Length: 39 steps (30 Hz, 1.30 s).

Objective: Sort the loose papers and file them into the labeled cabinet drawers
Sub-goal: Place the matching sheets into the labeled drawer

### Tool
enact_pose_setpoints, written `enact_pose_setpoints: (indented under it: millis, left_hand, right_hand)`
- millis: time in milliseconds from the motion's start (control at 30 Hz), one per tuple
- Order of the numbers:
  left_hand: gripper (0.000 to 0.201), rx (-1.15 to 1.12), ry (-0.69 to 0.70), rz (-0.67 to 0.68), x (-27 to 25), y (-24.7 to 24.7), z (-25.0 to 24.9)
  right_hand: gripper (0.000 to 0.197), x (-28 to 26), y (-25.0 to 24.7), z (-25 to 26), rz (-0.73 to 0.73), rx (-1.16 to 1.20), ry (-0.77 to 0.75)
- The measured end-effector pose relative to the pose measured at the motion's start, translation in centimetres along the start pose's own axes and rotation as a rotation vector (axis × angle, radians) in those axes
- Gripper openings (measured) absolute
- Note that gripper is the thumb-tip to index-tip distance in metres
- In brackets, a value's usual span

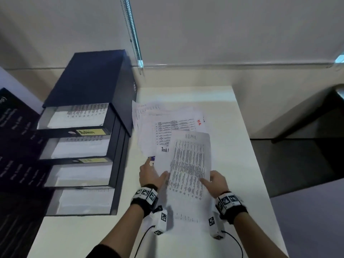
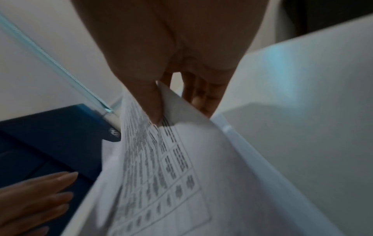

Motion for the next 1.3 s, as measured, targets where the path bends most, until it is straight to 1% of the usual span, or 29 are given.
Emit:
enact_pose_setpoints:
  millis: [33, 100, 133, 167, 233, 267, 300, 367, 400, 467, 533, 567, 600, 667, 700, 767, 800, 867, 933, 967, 1000, 1033, 1067, 1133, 1167, 1200, 1267, 1300]
  left_hand:
    - [0.089, -0.006, 0.05, -0.029, 0.0, -0.9, -0.9]
    - [0.093, -0.087, 0.111, 0.034, 0.0, -2.2, -2.8]
    - [0.093, -0.141, 0.115, 0.084, -0.1, -2.9, -3.7]
    - [0.088, -0.202, 0.122, 0.113, -0.4, -4.0, -4.7]
    - [0.063, -0.289, 0.141, 0.127, -0.2, -6.5, -5.9]
    - [0.057, -0.309, 0.145, 0.122, -0.1, -7.9, -6.1]
    - [0.061, -0.346, 0.137, 0.11, -0.2, -9.5, -6.1]
    - [0.072, -0.433, 0.133, 0.077, 0.0, -12.6, -4.9]
    - [0.07, -0.48, 0.153, 0.045, -0.7, -14.5, -4.7]
    - [0.059, -0.512, 0.18, -0.022, -2.1, -18.2, -4.2]
    - [0.042, -0.509, 0.151, -0.073, -3.3, -21.4, -3.1]
    - [0.038, -0.537, 0.122, -0.091, -3.6, -22.6, -1.9]
    - [0.038, -0.56, 0.071, -0.095, -4.0, -23.7, -0.5]
    - [0.049, -0.585, -0.035, -0.054, -4.8, -25.3, 2.1]
    - [0.057, -0.655, -0.059, -0.002, -5.1, -25.8, 3.3]
    - [0.063, -0.793, -0.05, 0.112, -5.7, -27.1, 5.3]
    - [0.063, -0.802, -0.028, 0.168, -6.0, -27.7, 6.2]
    - [0.064, -0.765, 0.016, 0.212, -6.7, -29.6, 7.8]
    - [0.072, -0.77, 0.039, 0.144, -6.8, -32.2, 9.2]
    - [0.073, -0.789, 0.011, 0.068, -6.7, -33.7, 9.8]
    - [0.071, -0.814, -0.029, -0.014, -6.5, -35.2, 10.7]
    - [0.069, -0.853, -0.067, -0.076, -6.4, -36.6, 11.2]
    - [0.067, -0.911, -0.079, -0.114, -6.0, -37.8, 11.7]
    - [0.056, -0.981, -0.034, -0.129, -5.2, -39.7, 11.5]
    - [0.05, -0.975, -0.007, -0.128, -4.8, -40.6, 11.2]
    - [0.042, -0.972, 0.028, -0.117, -4.3, -41.2, 10.8]
    - [0.029, -0.97, 0.081, -0.097, -3.5, -42.0, 9.8]
    - [0.026, -0.971, 0.09, -0.1, -3.0, -42.3, 9.6]
  right_hand:
    - [0.023, -0.1, -1.1, 1.3, -0.051, 0.054, -0.065]
    - [0.022, -0.7, -3.3, 4.6, -0.106, 0.199, -0.197]
    - [0.025, -1.2, -4.3, 6.5, -0.111, 0.25, -0.26]
    - [0.035, -1.5, -5.2, 8.3, -0.105, 0.276, -0.316]
    - [0.056, -2.2, -6.5, 11.7, -0.08, 0.323, -0.397]
    - [0.055, -2.4, -6.8, 13.2, -0.058, 0.359, -0.415]
    - [0.044, -2.7, -7.0, 14.7, -0.037, 0.397, -0.439]
    - [0.011, -3.2, -7.1, 17.5, -0.012, 0.471, -0.475]
    - [0.007, -3.7, -6.9, 18.9, 0.005, 0.503, -0.492]
    - [0.019, -4.7, -5.9, 22.0, 0.054, 0.533, -0.537]
    - [0.03, -5.7, -3.9, 24.6, 0.141, 0.533, -0.57]
    - [0.033, -6.4, -2.5, 25.8, 0.193, 0.527, -0.578]
    - [0.035, -7.0, -1.1, 27.0, 0.239, 0.525, -0.577]
    - [0.036, -7.7, 1.4, 29.3, 0.286, 0.55, -0.564]
    - [0.037, -7.9, 2.6, 30.5, 0.291, 0.57, -0.553]
    - [0.048, -7.7, 4.8, 32.8, 0.28, 0.609, -0.526]
    - [0.055, -7.5, 5.8, 33.9, 0.266, 0.631, -0.504]
    - [0.07, -6.9, 7.8, 35.8, 0.255, 0.652, -0.467]
    - [0.088, -6.7, 9.8, 37.2, 0.284, 0.653, -0.418]
    - [0.095, -6.8, 10.7, 37.7, 0.305, 0.672, -0.392]
    - [0.097, -7.0, 11.4, 38.2, 0.318, 0.704, -0.393]
    - [0.094, -7.5, 11.6, 38.7, 0.325, 0.718, -0.4]
    - [0.086, -7.8, 11.9, 39.1, 0.332, 0.72, -0.422]
    - [0.074, -8.5, 12.5, 39.6, 0.38, 0.717, -0.401]
    - [0.075, -8.7, 12.8, 39.7, 0.411, 0.709, -0.356]
    - [0.069, -8.7, 13.1, 39.7, 0.434, 0.716, -0.318]
    - [0.045, -9.2, 13.0, 40.3, 0.47, 0.741, -0.26]
    - [0.036, -9.4, 12.9, 40.5, 0.48, 0.755, -0.235]
Point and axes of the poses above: each hand's wrist, its own x-axis towards the middle knuckle, its own y-axis out of the palm, z = x × y, the point moved 9 cm from there along x, towards the middle knuckle, and after that the axes turned 1 degree about -z, right-handed, at the moved point
